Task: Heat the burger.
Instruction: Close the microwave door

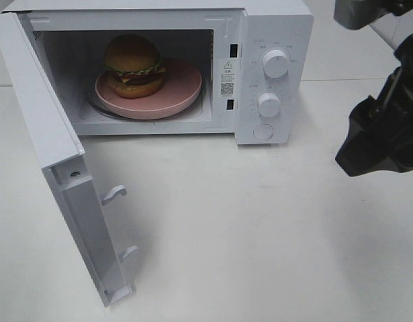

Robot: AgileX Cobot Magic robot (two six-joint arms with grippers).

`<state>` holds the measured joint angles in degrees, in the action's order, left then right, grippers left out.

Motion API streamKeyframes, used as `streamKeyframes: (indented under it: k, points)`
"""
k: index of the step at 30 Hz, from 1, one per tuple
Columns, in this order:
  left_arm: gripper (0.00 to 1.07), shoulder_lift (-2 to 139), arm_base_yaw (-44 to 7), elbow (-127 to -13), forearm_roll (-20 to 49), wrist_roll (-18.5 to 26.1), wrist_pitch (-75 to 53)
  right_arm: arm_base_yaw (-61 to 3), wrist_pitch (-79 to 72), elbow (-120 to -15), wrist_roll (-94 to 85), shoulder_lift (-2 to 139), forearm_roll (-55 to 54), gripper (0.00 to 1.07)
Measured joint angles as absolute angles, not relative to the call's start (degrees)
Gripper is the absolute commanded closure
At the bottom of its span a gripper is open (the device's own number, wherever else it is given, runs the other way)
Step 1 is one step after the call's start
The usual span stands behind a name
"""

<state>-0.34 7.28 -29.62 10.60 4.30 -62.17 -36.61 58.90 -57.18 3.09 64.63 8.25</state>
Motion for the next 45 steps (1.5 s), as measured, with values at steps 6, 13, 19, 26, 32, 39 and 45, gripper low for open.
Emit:
streamKeyframes:
  k: [6,13,19,26,32,39,45]
  points:
    - [0.04,-0.3,7.3,-29.6,10.6,4.3,-62.2,-32.0,60.7,-57.1,3.3,60.3,6.4,0.31]
    - [0.04,-0.3,7.3,-29.6,10.6,4.3,-62.2,-23.7,60.8,-51.0,2.8,51.9,6.4,0.31]
    - [0.04,-0.3,7.3,-29.6,10.6,4.3,-62.2,-18.8,60.8,-43.3,2.9,40.7,6.4,0.31]
    - [0.04,-0.3,7.3,-29.6,10.6,4.3,-62.2,-17.0,60.7,-38.3,4.0,30.9,6.4,0.31]
    - [0.04,-0.3,7.3,-29.6,10.6,4.3,-62.2,-13.4,60.7,-31.5,4.5,18.9,6.4,0.31]
    - [0.04,-0.3,7.3,-29.6,10.6,4.3,-62.2,-9.1,59.1,-29.5,4.6,8.7,6.4,0.31]
    - [0.04,-0.3,7.3,-29.6,10.6,4.3,-62.2,-7.7,57.6,-28.6,4.3,2.5,5.4,0.31]
